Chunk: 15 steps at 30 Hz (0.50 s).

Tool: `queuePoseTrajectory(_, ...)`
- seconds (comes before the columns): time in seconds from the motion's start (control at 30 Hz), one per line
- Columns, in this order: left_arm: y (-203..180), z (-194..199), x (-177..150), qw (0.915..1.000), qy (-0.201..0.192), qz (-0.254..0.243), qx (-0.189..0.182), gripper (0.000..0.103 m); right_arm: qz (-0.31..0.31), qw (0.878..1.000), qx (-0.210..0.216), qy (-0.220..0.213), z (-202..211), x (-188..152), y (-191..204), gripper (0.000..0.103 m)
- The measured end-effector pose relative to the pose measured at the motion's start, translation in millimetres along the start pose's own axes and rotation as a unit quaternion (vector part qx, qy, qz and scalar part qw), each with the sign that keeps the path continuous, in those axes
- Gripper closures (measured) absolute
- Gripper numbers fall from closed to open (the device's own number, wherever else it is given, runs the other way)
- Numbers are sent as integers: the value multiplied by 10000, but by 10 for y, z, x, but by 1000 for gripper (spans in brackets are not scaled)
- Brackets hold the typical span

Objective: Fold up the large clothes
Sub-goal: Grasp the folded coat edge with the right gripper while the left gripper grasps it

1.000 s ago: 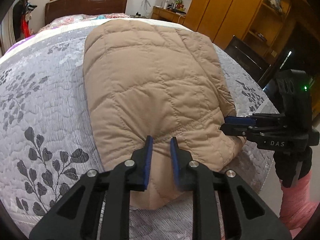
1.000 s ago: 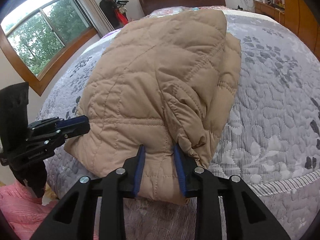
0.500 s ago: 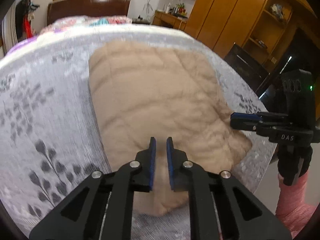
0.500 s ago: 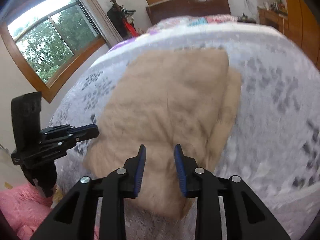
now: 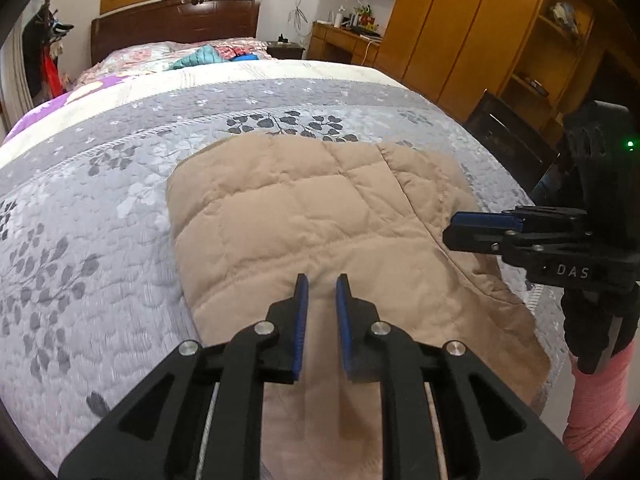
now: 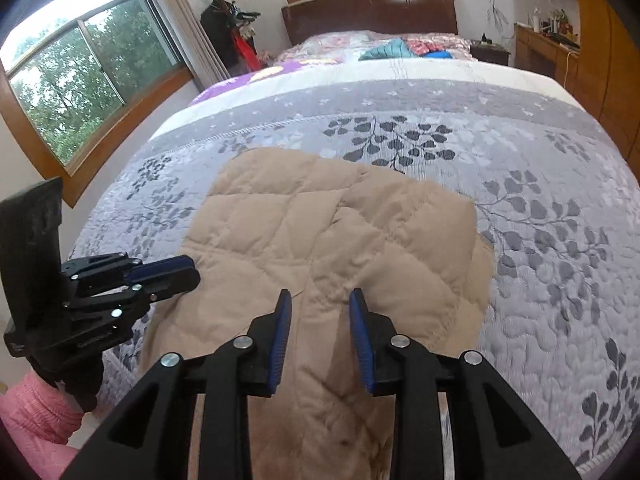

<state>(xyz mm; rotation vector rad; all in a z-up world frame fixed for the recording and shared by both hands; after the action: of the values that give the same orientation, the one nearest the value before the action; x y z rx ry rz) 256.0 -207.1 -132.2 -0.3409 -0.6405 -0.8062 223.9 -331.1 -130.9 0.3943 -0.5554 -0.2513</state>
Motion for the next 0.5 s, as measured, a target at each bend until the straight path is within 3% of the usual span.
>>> queuePoseTrajectory(0.23,149,-283,-45,9976,334,236,-554,90,-96,9995,-121,264,-287,-18,-90,75)
queuePoseTrajectory(0.5,147,-427,-135,9983,384,26,-429,89,-58,9995,-115,293,-470,-104,-166,76)
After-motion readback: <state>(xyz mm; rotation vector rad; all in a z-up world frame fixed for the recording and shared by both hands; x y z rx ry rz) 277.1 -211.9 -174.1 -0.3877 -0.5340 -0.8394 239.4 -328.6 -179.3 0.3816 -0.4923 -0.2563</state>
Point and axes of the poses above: each gripper's, at about its wrist camera, not at the fingertips, and z roughly against the way its jaws point, y to its left, x to its top, the point moved 5 cm from there along -z, roughly the way its jaws point, and after that the axes turned 15 degrees about -z, right-handed, at the moved point
